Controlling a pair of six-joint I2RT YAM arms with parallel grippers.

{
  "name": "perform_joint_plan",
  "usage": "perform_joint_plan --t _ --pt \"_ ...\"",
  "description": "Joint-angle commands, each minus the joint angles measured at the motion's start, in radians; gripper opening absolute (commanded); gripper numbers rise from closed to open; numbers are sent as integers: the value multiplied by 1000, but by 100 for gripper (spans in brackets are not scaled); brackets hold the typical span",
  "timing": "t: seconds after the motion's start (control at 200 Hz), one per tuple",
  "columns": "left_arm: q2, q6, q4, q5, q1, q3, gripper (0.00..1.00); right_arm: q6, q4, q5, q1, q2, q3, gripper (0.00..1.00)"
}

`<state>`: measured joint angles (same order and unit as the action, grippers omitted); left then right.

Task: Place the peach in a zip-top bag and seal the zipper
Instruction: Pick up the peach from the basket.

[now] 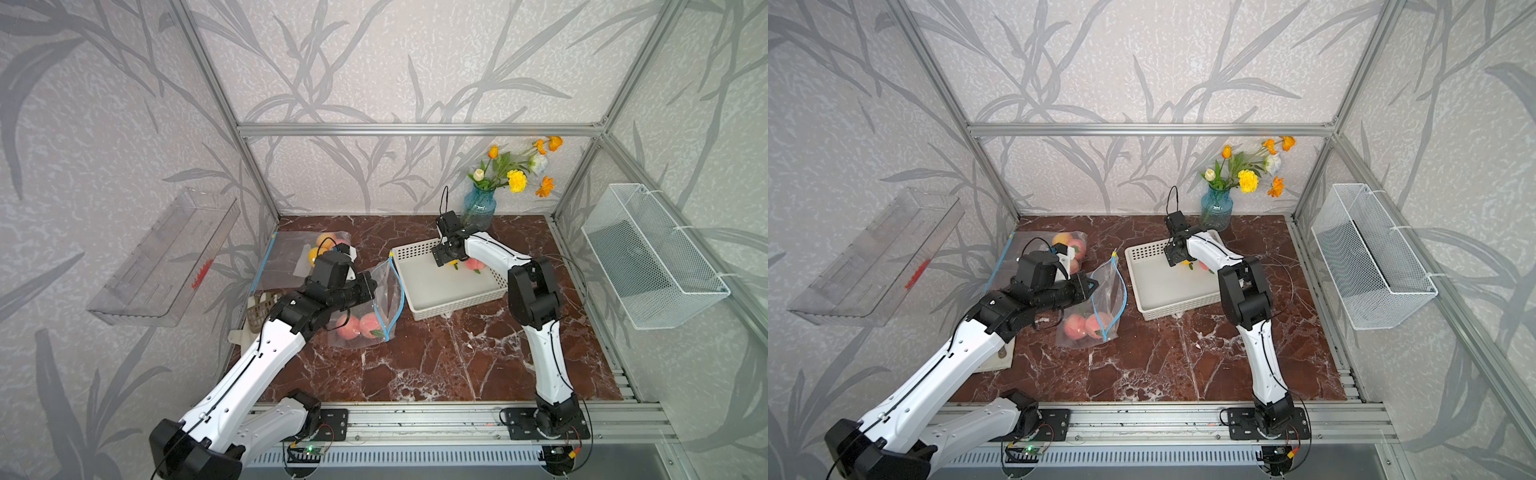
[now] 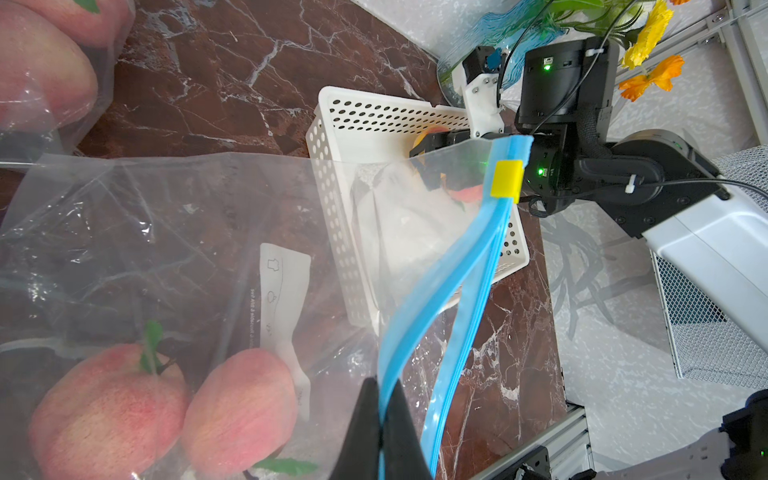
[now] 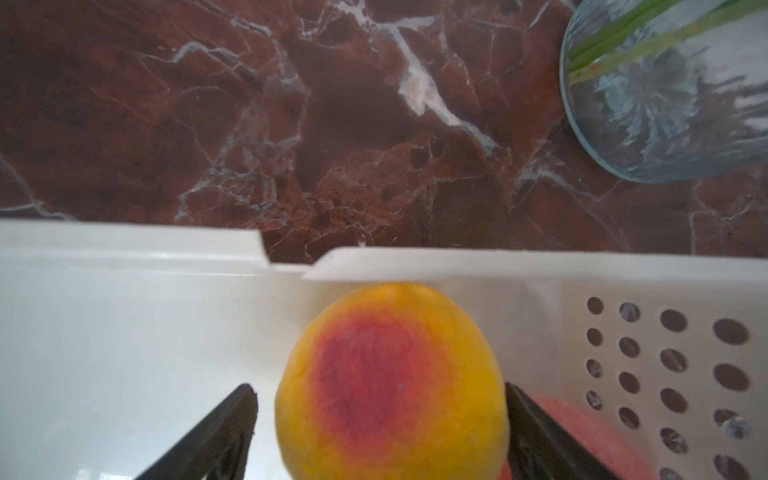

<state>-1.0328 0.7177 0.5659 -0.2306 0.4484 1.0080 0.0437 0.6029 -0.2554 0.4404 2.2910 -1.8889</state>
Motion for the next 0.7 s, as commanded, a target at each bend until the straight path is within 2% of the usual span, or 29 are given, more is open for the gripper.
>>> perform_joint_plan --t 0.0,0.265,0.435,0.695 --pt "6 -6 -11 -4 -6 -11 0 22 46 0 -1 17 -41 82" --pt "8 -1 -12 -3 -8 -12 0 66 42 96 0 -30 -6 59" --pt "11 0 -13 -3 -8 -12 0 88 11 161 0 -132 74 56" --pt "16 0 -6 -4 -8 0 0 80 -60 293 0 -438 241 56"
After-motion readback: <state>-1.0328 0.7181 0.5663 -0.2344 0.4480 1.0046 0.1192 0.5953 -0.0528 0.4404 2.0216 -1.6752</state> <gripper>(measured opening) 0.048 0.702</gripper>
